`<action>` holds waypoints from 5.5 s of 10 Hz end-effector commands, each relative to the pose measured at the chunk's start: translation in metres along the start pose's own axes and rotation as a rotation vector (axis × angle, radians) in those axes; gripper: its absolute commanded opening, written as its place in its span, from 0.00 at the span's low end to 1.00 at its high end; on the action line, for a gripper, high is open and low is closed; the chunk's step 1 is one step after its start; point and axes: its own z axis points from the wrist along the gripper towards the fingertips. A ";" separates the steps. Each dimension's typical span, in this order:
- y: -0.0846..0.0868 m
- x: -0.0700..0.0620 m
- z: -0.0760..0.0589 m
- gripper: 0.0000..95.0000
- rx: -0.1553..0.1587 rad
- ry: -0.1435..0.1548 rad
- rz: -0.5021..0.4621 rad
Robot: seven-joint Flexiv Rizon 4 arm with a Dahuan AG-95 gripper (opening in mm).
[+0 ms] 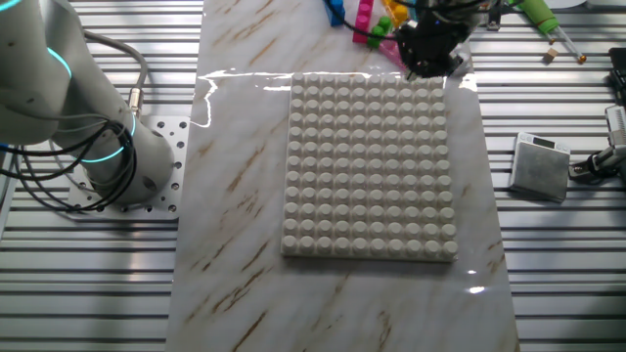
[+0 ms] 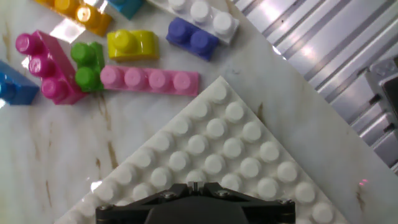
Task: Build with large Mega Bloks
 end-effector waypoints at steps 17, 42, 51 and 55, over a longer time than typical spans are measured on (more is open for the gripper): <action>0.055 -0.075 0.017 0.00 -0.004 -0.047 0.117; 0.091 -0.134 0.064 0.40 0.039 -0.083 0.187; 0.087 -0.143 0.078 0.40 0.057 -0.071 0.143; 0.087 -0.143 0.080 0.40 0.060 -0.069 0.140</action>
